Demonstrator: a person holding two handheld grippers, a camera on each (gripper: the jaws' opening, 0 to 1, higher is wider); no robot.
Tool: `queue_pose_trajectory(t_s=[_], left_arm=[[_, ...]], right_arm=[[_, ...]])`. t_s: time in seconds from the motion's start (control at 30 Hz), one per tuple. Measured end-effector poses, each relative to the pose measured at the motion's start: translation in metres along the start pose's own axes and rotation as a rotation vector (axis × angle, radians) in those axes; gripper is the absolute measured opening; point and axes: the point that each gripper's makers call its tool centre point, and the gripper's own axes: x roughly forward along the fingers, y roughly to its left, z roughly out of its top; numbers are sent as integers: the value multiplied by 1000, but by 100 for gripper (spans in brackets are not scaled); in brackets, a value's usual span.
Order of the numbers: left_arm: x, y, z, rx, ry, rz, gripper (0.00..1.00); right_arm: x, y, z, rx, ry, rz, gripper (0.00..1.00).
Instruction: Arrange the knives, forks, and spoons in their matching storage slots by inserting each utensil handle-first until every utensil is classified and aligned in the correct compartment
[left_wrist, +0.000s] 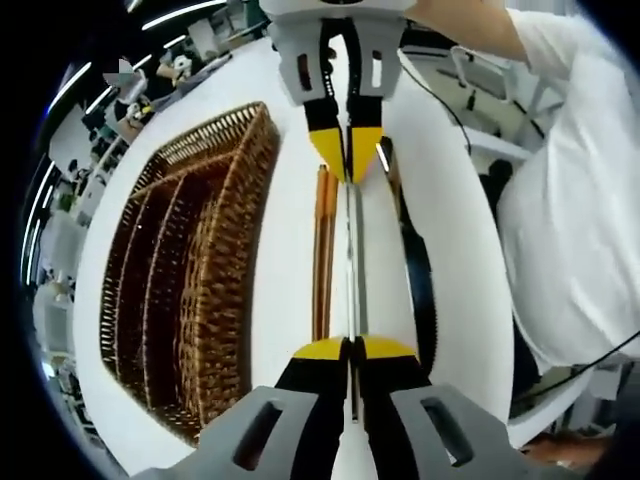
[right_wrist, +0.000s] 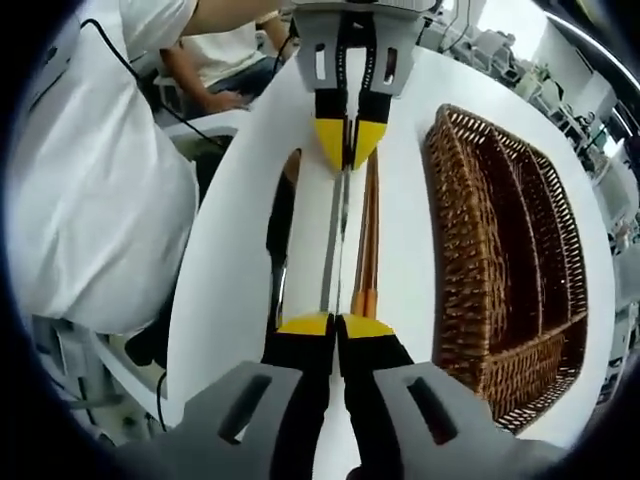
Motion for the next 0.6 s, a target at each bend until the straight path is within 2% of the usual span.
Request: queue_pose_trajectory(t_s=[0.23,0.47,0.5,0.6], left_arm=[[-22,13,5,-1,-17,27,2],[-32,25,5,0,-17,41,2],[-37,34,5,1,-15,49,2],[-40,40,5,-1,-20,52,2]], right_arm=[[-17,-12,13,-16,-9,-29,1],[-27,-26,21,-32,-5,-50,1],[-30,-33,24,-30,-9,-60,1],[-32,-39,26,-25,-15,-67,1]])
